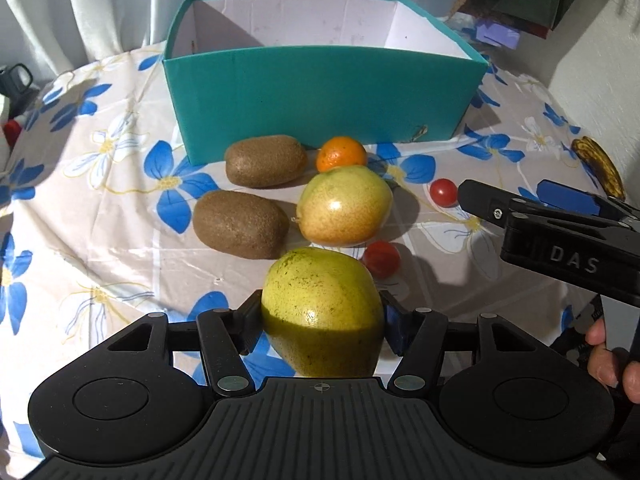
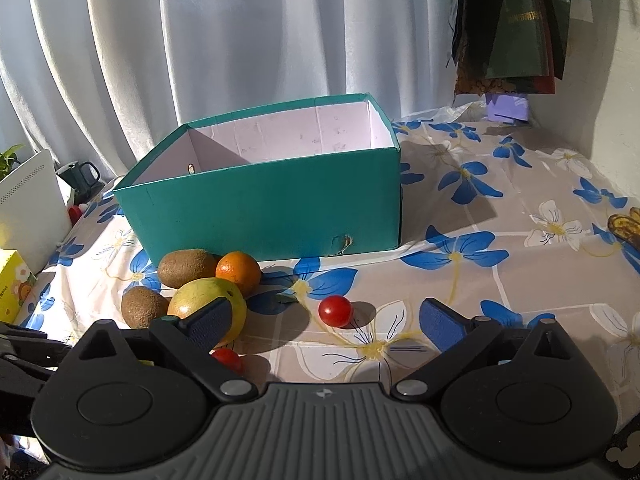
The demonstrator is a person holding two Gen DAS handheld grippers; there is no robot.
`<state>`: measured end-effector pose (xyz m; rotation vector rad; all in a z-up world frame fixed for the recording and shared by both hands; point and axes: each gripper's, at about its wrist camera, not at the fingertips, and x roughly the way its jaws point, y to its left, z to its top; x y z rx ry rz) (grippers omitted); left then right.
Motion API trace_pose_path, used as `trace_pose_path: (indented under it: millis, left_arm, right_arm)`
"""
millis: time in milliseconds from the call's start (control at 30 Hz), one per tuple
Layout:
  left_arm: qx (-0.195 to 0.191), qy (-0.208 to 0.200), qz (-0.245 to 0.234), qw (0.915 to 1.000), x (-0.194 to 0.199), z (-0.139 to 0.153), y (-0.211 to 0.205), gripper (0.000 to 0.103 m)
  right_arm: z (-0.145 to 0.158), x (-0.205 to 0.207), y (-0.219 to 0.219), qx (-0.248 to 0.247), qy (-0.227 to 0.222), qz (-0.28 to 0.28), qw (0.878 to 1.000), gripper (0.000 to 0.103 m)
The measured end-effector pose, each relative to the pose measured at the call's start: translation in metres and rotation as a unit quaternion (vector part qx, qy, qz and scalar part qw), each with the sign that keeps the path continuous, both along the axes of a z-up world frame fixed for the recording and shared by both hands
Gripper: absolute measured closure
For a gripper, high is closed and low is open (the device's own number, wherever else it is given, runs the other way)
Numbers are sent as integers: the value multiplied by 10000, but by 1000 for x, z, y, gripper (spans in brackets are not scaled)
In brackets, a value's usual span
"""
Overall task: Organize fruits
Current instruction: 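Lift the pear with left tool while right tool grasps a cherry tomato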
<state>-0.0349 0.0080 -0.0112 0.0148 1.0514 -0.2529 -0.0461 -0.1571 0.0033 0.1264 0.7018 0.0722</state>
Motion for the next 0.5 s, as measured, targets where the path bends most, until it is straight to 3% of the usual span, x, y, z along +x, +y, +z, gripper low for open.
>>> trace_pose_path:
  millis: [67, 333, 500]
  left_arm:
    - [26, -20, 31, 10000, 1, 2, 3, 39]
    - [55, -39, 92, 9999, 6, 3, 9, 39]
    - [73, 12, 102, 9999, 10, 1, 11, 39]
  right_arm:
    - [-5, 7, 2, -98, 37, -14, 9999, 10]
    - [-35, 43, 5, -352, 432, -120, 9984, 41]
    - [-50, 56, 9, -473, 673, -68, 9966, 53]
